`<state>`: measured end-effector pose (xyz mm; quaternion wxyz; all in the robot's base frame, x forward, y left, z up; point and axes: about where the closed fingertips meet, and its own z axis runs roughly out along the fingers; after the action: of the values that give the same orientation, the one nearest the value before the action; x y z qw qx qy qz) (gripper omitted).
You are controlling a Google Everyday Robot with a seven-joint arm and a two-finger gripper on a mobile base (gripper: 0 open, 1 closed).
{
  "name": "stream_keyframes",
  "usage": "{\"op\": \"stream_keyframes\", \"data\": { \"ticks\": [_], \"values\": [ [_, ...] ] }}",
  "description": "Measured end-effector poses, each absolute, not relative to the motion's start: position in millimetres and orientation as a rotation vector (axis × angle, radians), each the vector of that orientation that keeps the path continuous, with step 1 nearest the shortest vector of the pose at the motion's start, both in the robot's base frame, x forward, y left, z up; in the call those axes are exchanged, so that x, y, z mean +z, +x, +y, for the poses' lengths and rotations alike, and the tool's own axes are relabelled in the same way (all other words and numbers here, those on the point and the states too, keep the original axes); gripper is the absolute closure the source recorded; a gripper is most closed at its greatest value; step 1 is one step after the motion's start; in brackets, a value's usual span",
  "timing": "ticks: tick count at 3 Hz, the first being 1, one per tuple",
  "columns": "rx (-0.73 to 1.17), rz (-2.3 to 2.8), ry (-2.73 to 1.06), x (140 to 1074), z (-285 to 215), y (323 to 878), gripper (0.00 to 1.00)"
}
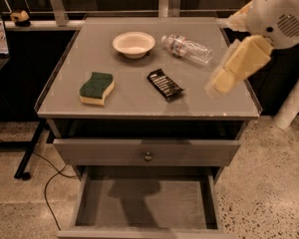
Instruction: Place sponge into middle drawer
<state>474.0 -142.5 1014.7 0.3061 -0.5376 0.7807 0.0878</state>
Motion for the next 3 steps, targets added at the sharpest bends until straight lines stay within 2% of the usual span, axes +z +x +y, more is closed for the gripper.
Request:
{"op": "stream_keyframes", "data": {
  "ticks": [2,3],
  "values": [
    [0.582,2.043,-1.2,1037,-97,513,0.0],
    [0.584,2.041,-1.203,1037,-96,512,0.0]
  ]
}}
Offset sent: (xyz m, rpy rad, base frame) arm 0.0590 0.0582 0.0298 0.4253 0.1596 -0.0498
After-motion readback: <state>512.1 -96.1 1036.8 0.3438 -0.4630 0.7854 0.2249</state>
